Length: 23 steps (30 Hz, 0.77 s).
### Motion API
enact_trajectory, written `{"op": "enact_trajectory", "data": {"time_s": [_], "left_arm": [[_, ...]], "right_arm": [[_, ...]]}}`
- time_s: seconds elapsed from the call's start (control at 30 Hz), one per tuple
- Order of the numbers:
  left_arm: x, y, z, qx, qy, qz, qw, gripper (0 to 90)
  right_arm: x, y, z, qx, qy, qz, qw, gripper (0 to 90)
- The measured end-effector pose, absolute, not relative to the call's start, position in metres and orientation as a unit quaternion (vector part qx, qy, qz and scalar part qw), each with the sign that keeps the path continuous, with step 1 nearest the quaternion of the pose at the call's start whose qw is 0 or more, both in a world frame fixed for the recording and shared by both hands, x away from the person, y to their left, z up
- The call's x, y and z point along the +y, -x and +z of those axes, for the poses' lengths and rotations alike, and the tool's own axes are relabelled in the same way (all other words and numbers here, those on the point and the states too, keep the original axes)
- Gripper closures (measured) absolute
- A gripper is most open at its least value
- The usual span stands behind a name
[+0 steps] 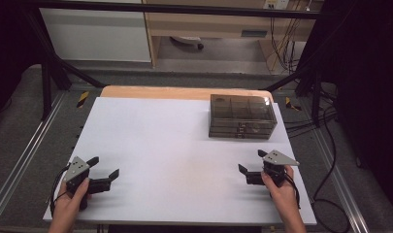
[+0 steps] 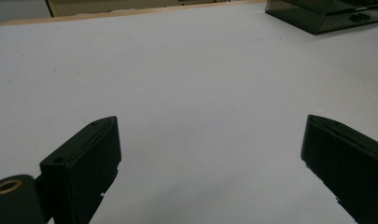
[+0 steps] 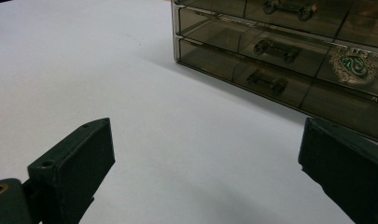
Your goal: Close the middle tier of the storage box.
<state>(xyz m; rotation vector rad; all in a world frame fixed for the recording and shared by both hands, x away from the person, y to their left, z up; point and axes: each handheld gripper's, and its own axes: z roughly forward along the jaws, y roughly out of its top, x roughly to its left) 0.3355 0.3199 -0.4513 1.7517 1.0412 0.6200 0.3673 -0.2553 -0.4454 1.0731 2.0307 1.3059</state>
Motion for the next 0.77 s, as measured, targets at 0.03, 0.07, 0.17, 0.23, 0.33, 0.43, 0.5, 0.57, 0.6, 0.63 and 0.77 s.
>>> {"op": "enact_trajectory", "data": {"time_s": [0.03,0.07,0.17,0.23,0.33,0.43,0.5,0.57,0.6,0.63,0.77], "left_arm": [[0.32,-0.336,-0.451,0.428,-0.719,0.257,0.484,5.2],[0.32,-0.335,-0.451,0.428,-0.718,0.257,0.485,5.2],[0.32,-0.335,-0.451,0.428,-0.718,0.259,0.484,5.1],[0.319,-0.335,-0.452,0.429,-0.719,0.257,0.483,5.1],[0.319,-0.335,-0.452,0.428,-0.72,0.258,0.482,5.1],[0.319,-0.335,-0.452,0.429,-0.719,0.259,0.482,5.1],[0.319,-0.335,-0.452,0.43,-0.718,0.259,0.482,5.2],[0.319,-0.335,-0.452,0.431,-0.717,0.258,0.483,5.2],[0.32,-0.335,-0.452,0.431,-0.718,0.258,0.482,5.2],[0.32,-0.335,-0.452,0.431,-0.718,0.258,0.482,5.2],[0.319,-0.336,-0.452,0.431,-0.719,0.258,0.48,5.2]], "right_arm": [[-0.255,-0.367,-0.446,0.745,-0.393,0.478,0.247,4.1],[-0.254,-0.368,-0.447,0.746,-0.393,0.478,0.247,4.1],[-0.251,-0.368,-0.449,0.753,-0.39,0.47,0.246,4.1],[-0.25,-0.368,-0.452,0.756,-0.389,0.468,0.242,4.0],[-0.247,-0.367,-0.455,0.763,-0.386,0.46,0.239,4.0],[-0.248,-0.368,-0.457,0.762,-0.387,0.461,0.236,3.9],[-0.249,-0.368,-0.457,0.762,-0.387,0.464,0.233,3.6],[-0.25,-0.369,-0.457,0.76,-0.389,0.466,0.233,3.5],[-0.25,-0.369,-0.457,0.758,-0.391,0.468,0.232,3.5],[-0.251,-0.369,-0.457,0.757,-0.393,0.469,0.23,3.4],[-0.249,-0.369,-0.457,0.76,-0.393,0.463,0.233,3.3]]}}
